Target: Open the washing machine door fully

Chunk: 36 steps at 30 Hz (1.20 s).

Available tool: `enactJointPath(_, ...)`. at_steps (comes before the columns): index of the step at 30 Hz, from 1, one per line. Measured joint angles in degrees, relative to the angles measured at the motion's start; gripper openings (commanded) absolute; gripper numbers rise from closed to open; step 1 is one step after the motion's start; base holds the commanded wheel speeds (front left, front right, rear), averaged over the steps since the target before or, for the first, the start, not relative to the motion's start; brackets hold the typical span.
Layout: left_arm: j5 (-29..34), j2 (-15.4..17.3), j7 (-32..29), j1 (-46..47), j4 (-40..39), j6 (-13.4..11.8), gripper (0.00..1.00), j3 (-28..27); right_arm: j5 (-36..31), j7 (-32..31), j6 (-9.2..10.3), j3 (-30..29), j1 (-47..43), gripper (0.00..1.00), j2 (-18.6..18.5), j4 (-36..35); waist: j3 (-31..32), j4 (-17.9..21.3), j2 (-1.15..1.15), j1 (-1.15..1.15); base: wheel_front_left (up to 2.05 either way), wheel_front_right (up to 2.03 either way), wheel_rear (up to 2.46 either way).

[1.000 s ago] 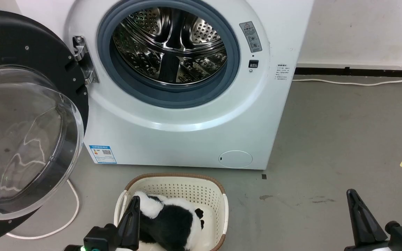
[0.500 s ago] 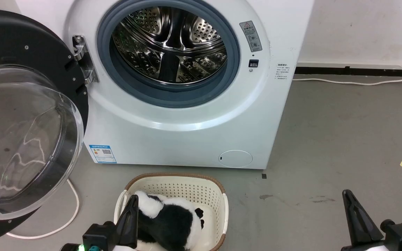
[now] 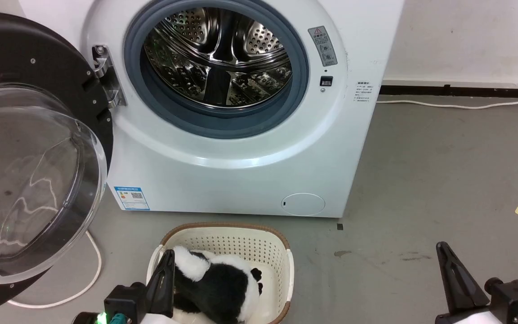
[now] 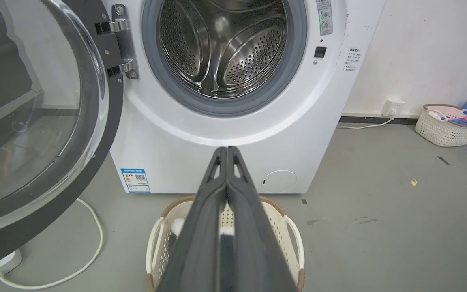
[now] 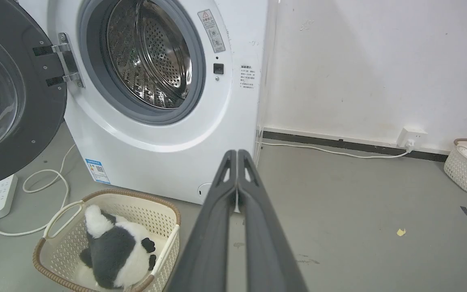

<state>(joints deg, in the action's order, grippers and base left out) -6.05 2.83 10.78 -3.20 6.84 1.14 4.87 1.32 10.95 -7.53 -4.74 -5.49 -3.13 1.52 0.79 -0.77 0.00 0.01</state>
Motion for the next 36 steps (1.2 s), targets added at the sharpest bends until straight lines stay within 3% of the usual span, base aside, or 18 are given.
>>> enactJointPath(36, 2.23, 0.0, -4.32, 1.02, -2.74, -0.45, 0.0, -1.91, -0.36, -4.44, 0.0, 1.89, 1.43, 0.0, 0.0, -0.37, -0.33, 0.32, 0.0, 0.0, 0.0, 0.0, 0.0)
